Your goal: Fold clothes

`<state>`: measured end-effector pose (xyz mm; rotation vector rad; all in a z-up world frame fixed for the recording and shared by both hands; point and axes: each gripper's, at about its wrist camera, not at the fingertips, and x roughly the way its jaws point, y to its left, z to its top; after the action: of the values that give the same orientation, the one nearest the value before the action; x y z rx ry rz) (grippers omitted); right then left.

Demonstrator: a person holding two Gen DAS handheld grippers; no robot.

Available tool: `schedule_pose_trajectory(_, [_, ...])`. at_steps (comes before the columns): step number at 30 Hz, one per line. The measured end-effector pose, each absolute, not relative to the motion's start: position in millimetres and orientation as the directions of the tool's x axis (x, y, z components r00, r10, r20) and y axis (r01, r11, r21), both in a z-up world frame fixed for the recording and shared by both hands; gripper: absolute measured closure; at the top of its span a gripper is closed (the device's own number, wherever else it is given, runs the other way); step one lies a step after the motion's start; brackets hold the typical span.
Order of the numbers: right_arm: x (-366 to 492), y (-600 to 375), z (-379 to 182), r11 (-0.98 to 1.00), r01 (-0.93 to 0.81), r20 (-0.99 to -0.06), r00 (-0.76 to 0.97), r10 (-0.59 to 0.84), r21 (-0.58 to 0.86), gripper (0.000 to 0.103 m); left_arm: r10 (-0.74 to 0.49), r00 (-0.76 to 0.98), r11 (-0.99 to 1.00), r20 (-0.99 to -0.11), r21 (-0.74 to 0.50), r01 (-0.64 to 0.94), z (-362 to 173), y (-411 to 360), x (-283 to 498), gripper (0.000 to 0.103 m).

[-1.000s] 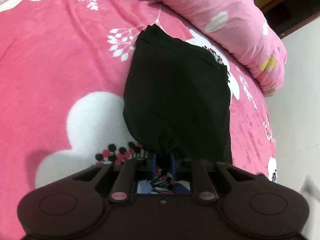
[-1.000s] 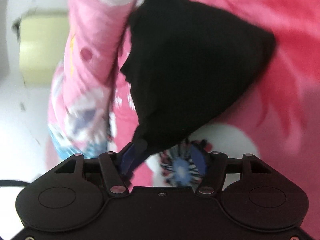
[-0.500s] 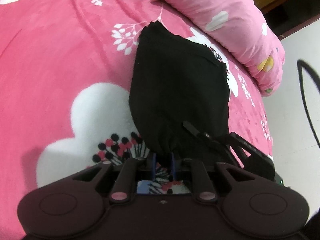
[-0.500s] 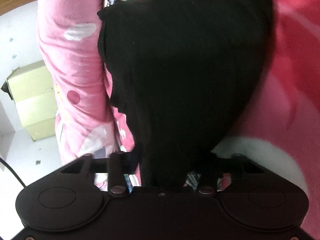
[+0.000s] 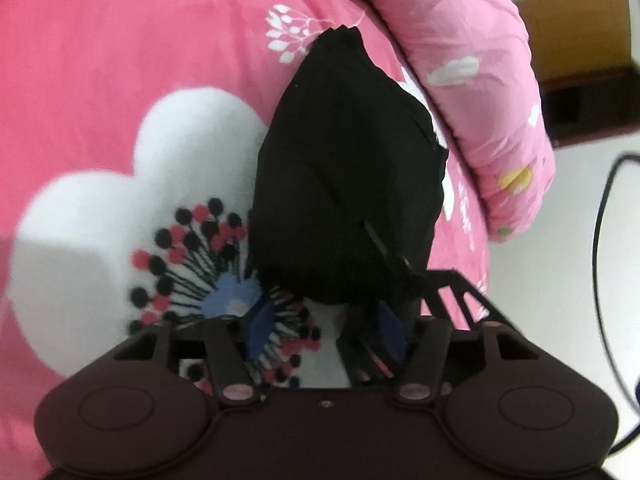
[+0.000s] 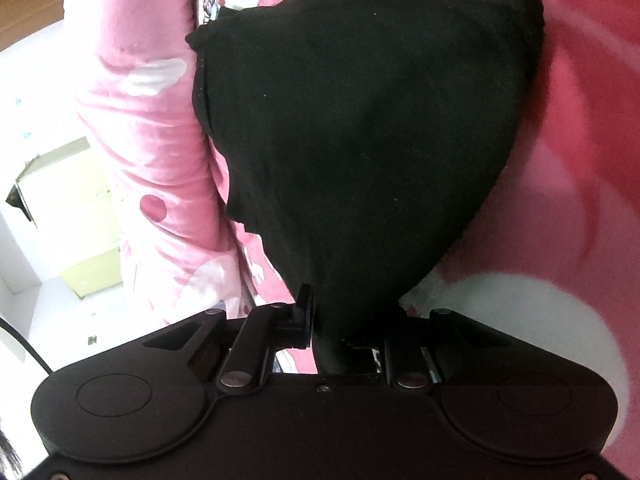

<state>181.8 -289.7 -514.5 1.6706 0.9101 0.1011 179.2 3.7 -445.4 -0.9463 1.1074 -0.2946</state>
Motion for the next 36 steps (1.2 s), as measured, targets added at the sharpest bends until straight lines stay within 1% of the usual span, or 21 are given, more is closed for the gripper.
schedule_pose_trajectory(4, [182.2,-289.3,-516.7,-0.042,0.506,-0.378,0.696,0.611,0.862,0.088,-0.63,0.504,0.534,-0.591,-0.8,-0.272,-454.0,1.2,175.3,0.041])
schedule_pose_trajectory(7, [184.0,-288.6,-519.7,-0.037,0.511,-0.384,0.689,0.615,0.859,0.088,-0.593,0.578,0.453,-0.56,-0.826,-0.336,-459.7,6.8,167.2,0.04])
schedule_pose_trajectory(10, [184.1,-287.8,-522.5,-0.04,0.52,-0.388,0.684,0.618,0.853,0.088,-0.561,0.615,0.391,-0.554,-0.832,-0.393,-466.6,10.9,166.1,0.04])
schedule_pose_trajectory(18, [184.6,-285.1,-523.8,-0.062,0.518,-0.376,0.693,0.616,0.853,0.088,-0.524,0.671,0.256,-0.525,-0.848,-0.464,-475.6,6.2,181.2,0.039])
schedule_pose_trajectory(21, [184.0,-284.4,-523.7,-0.065,0.518,-0.374,0.693,0.616,0.853,0.088,-0.513,0.682,0.247,-0.521,-0.851,-0.464,-479.5,4.0,187.3,0.039])
schedule_pose_trajectory(28, [185.1,-283.5,-524.8,-0.058,0.512,-0.365,0.682,0.633,0.857,0.088,-0.518,0.678,0.297,-0.521,-0.853,-0.429,-479.2,-2.9,196.0,0.037])
schedule_pose_trajectory(31, [186.6,-283.7,-526.4,-0.063,0.505,-0.352,0.68,0.644,0.861,0.088,-0.531,0.686,0.304,-0.498,-0.867,-0.394,-477.6,-5.2,200.3,0.037])
schedule_pose_trajectory(36, [189.4,-282.6,-529.5,-0.068,0.496,-0.332,0.671,0.663,0.866,0.088,-0.531,0.685,0.322,-0.498,-0.867,-0.38,-481.6,-9.6,206.6,0.037])
